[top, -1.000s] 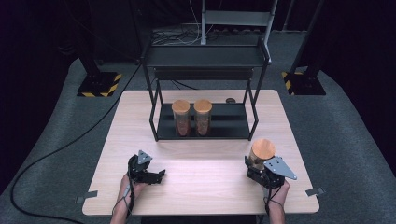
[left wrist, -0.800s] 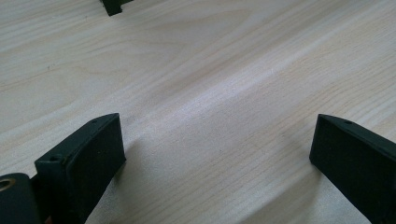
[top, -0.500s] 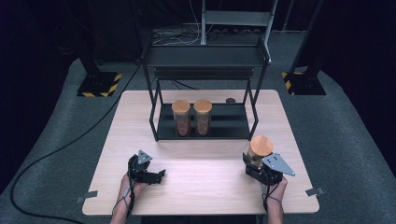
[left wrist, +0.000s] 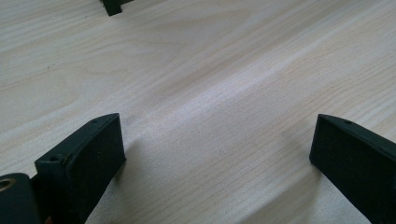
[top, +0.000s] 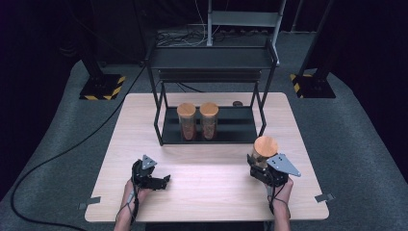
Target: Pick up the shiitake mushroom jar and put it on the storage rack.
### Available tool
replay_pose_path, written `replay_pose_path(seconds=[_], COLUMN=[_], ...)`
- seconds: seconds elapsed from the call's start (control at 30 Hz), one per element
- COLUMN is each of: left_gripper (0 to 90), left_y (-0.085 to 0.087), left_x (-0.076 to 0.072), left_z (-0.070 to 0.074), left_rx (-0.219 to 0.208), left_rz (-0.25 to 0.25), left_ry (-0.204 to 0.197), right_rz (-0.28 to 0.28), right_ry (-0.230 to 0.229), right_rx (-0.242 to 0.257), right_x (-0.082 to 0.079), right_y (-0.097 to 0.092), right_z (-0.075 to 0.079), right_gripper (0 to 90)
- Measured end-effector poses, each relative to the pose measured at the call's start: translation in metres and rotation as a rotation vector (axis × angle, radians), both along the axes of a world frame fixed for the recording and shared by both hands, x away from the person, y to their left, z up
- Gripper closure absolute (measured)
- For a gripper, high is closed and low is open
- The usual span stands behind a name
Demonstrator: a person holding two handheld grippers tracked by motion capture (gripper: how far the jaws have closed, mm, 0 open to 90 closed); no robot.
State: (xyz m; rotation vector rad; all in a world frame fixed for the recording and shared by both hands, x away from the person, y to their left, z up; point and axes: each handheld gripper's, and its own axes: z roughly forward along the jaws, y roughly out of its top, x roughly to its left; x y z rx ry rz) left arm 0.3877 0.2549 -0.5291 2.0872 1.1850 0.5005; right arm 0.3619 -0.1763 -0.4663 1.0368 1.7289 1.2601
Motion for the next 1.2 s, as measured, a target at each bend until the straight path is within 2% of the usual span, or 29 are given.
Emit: replay_pose_path(seconds=[1.2], left_gripper=[2.5], left_y=[0.000], left_x=[0.000], left_z=[0.000], left_rx=[0.000], left_rz=[0.000], left_ry=[0.000], right_rz=[0.035], right_ry=[0.010], right_rx=[-0.001], right_x=[0.027], right_y=[0.009], right_z=[0.006], right_gripper=[24.7])
